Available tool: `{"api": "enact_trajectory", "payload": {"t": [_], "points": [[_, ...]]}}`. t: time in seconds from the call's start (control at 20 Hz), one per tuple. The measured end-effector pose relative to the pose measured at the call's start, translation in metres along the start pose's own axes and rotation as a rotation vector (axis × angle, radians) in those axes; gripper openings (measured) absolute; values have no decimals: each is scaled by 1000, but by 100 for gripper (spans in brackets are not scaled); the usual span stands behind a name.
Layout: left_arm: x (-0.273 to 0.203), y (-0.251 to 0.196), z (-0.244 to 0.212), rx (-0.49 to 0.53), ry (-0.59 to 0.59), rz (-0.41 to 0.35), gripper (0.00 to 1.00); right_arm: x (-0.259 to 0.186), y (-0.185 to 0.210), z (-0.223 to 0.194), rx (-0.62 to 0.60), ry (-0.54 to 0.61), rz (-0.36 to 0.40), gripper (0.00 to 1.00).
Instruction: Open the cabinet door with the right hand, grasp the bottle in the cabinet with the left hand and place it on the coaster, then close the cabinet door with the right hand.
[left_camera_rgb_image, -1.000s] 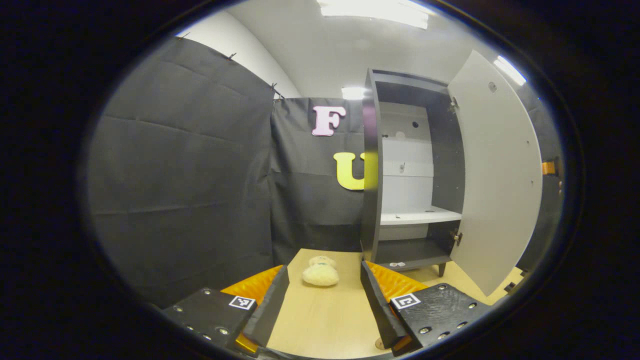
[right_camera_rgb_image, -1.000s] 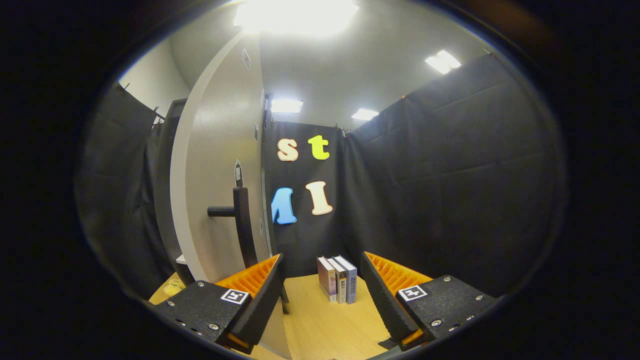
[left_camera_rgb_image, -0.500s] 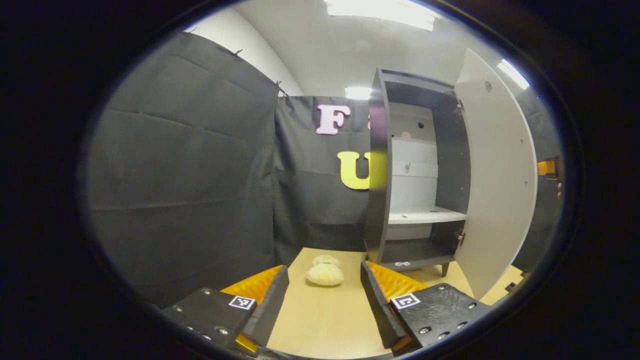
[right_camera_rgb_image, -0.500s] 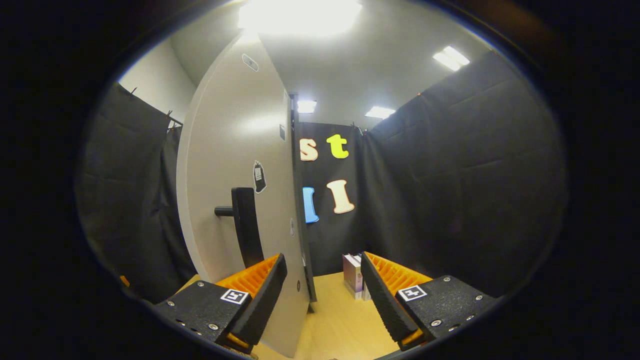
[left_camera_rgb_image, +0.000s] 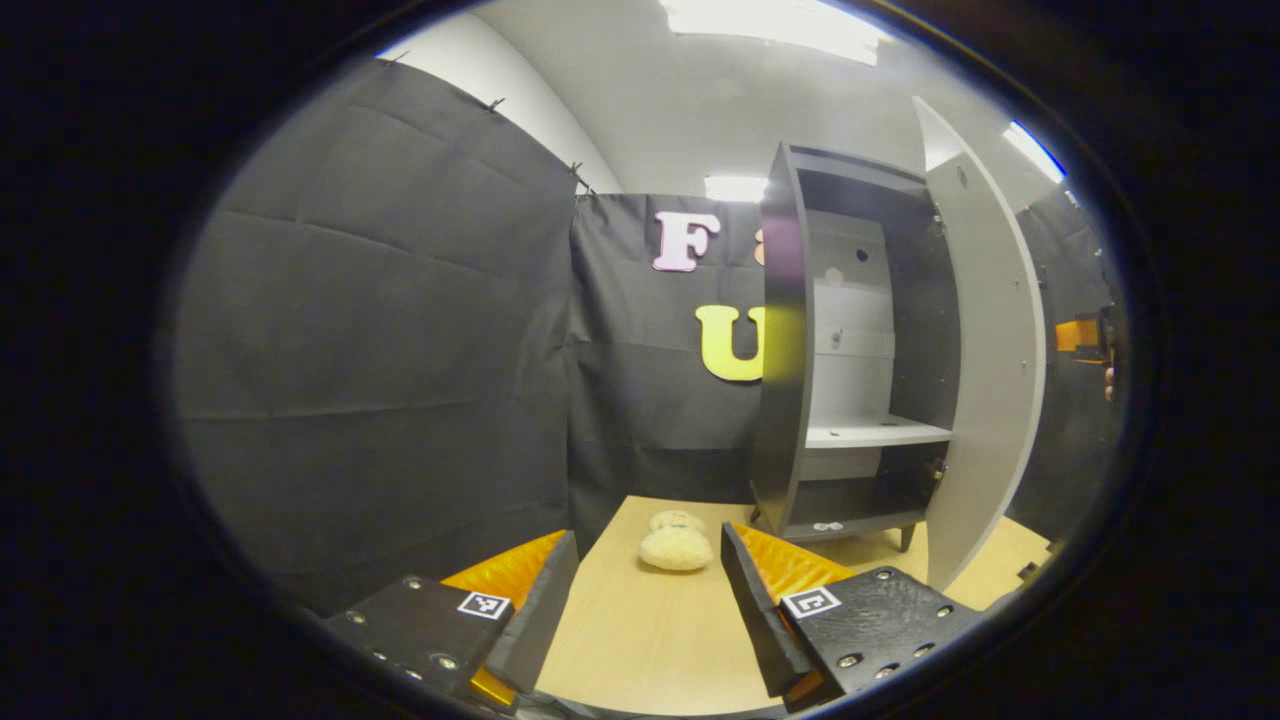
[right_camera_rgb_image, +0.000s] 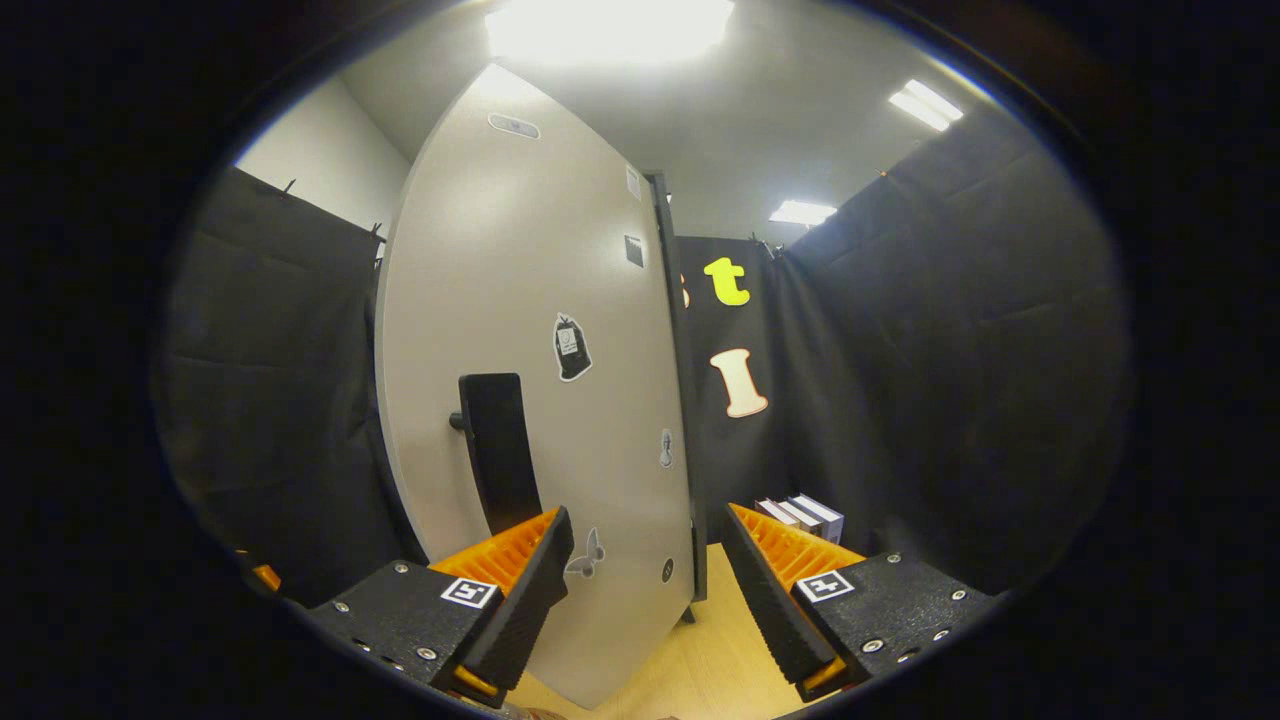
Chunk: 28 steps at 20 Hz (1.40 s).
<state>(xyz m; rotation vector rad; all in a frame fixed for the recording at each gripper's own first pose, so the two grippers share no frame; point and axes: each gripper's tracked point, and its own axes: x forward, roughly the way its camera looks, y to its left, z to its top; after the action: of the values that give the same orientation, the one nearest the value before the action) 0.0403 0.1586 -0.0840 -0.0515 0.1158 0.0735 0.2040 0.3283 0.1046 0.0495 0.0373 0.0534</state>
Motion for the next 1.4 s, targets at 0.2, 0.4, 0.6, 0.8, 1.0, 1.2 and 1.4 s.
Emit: {"api": "enact_trajectory", "payload": {"t": [0.2,0.4,0.6,0.8,1.0,1.2,1.4], "points": [[-8,17,3,4,-4,28,83,13,32,-5,-1,5,60,93],[-18,31,5,5,-6,46,83,18,63,-5,-7,9,131,94],[-17,32,7,5,-13,35,78,14,72,-6,-12,6,149,94],[-20,28,13,-2,-23,17,85,3,62,-4,-35,-11,160,94],[-25,-5,29,9,-29,-33,83,-9,32,-3,-54,-36,149,94],[-9,-61,40,22,-43,-70,78,-17,-7,2,-57,-51,140,94],[-18,-109,53,24,-55,-109,82,-24,-45,2,-54,-56,139,94]]}}
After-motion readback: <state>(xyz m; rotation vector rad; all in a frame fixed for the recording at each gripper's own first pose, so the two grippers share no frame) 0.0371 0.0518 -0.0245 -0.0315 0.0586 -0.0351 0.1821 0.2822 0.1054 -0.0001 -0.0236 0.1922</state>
